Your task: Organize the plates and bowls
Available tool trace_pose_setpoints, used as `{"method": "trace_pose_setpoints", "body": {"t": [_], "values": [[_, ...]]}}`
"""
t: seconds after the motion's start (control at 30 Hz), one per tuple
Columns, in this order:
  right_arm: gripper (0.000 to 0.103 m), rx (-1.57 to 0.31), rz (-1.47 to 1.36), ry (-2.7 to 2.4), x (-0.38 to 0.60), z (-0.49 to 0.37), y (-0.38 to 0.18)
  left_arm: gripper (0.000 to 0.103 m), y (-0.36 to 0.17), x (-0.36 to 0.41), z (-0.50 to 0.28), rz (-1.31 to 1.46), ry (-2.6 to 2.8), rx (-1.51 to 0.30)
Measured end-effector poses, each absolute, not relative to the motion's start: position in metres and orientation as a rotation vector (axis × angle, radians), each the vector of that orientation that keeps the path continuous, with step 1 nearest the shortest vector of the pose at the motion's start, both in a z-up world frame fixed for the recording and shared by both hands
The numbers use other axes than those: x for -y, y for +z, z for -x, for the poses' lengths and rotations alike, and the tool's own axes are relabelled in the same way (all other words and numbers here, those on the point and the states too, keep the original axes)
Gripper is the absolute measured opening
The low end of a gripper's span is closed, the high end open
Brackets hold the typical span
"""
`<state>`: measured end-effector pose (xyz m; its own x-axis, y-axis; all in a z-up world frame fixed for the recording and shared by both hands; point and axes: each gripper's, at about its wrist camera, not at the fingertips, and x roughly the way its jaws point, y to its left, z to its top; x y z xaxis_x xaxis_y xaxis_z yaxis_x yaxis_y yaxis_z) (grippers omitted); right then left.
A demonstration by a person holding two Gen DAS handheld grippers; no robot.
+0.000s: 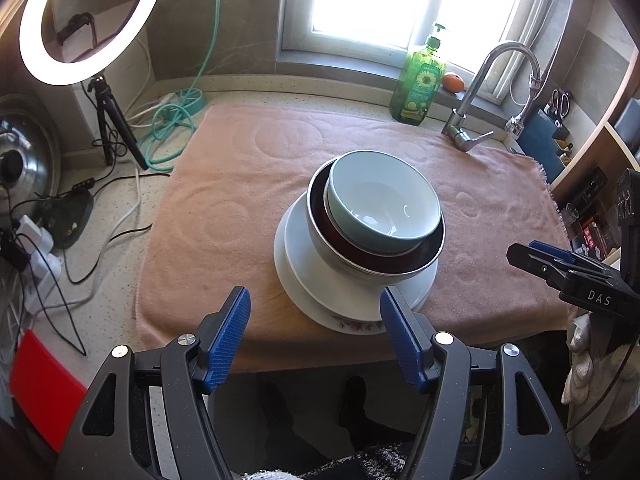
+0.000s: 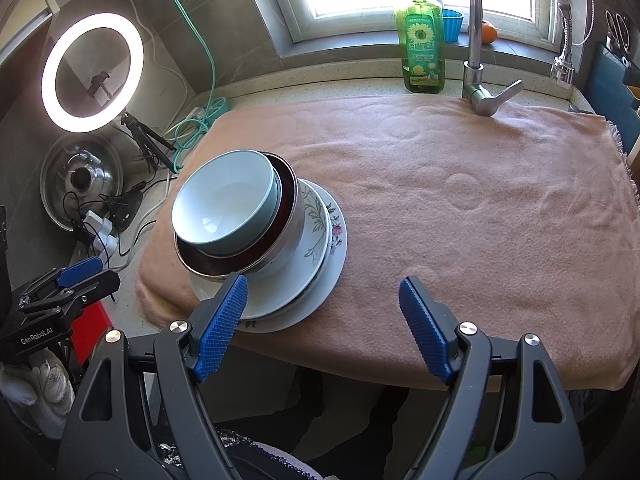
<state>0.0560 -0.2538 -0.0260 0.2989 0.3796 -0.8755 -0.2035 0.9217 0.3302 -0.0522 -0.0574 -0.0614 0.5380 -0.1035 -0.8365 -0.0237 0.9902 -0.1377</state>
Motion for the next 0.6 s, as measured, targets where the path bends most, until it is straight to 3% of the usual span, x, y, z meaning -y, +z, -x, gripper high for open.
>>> {"method": "trace_pose_setpoints", "body": {"t": [0.6], "values": [[0.081,-1.205,-0.166,0.397,0.2516,-0.0588,-0.0261,0.067,-0.0596,0.0616,0.0486,0.140,-0.040,-1.013]]}}
